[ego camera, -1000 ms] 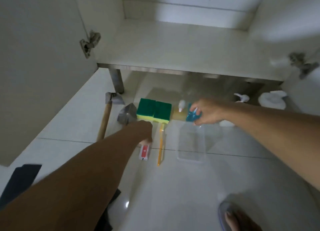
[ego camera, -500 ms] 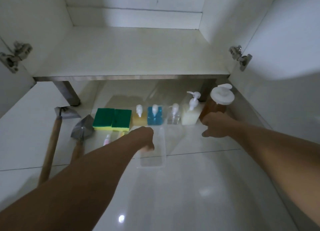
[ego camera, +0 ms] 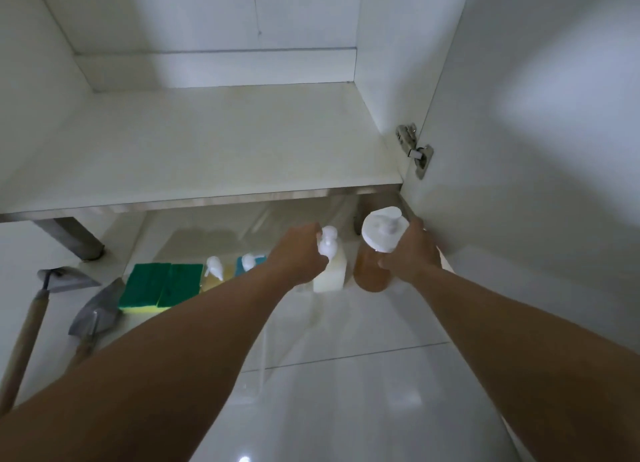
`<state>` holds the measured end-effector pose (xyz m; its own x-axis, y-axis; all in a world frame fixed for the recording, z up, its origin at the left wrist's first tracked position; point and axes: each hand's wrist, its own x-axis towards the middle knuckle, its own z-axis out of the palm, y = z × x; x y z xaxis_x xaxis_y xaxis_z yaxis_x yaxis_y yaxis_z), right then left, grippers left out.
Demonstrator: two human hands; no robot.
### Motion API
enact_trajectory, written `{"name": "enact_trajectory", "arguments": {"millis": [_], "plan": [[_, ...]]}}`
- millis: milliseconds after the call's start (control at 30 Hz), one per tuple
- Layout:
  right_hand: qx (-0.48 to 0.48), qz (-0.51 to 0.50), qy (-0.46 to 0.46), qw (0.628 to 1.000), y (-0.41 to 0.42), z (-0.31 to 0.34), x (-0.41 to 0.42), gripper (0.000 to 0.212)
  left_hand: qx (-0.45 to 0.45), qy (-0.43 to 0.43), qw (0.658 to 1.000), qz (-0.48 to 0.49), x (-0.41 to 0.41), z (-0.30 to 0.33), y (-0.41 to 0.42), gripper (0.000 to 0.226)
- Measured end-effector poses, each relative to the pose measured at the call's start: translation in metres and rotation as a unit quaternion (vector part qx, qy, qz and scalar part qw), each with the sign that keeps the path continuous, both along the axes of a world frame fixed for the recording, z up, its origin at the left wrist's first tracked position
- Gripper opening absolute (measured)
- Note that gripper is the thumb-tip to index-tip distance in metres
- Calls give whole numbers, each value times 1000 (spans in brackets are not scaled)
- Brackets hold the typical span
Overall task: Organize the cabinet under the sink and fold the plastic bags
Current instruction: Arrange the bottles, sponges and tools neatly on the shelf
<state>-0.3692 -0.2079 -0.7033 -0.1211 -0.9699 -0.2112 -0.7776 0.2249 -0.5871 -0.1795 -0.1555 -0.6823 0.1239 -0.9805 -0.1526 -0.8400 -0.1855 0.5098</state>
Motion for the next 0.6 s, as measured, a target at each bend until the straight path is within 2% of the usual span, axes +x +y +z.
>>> {"name": "enact_trajectory", "arguments": {"millis": [100, 233, 333, 467, 533, 600], "plan": [[-8, 52, -27, 998, -13, -11, -10, 99, 8, 54, 997, 59, -26, -3, -19, 35], [-39, 81, -109, 990, -12, -30, -21, 98, -12, -33, 994, 106, -45, -14, -8, 33], [-65, 75, -154, 983, -10, -42, -22, 95, -8, -14, 997, 75, -50, -35, 3, 30], [-44, 46, -191, 979, -14, -52, -25, 90, -1, 125, 992, 8, -58, -47, -6, 30], [-8, 45, -210, 977, -16, -57, -27, 91, 13, 225, 974, 10, -62, -47, -20, 39], [2, 45, -214, 976, -17, -60, -29, 89, 39, 330, 943, 27, -66, -45, -35, 34]]}}
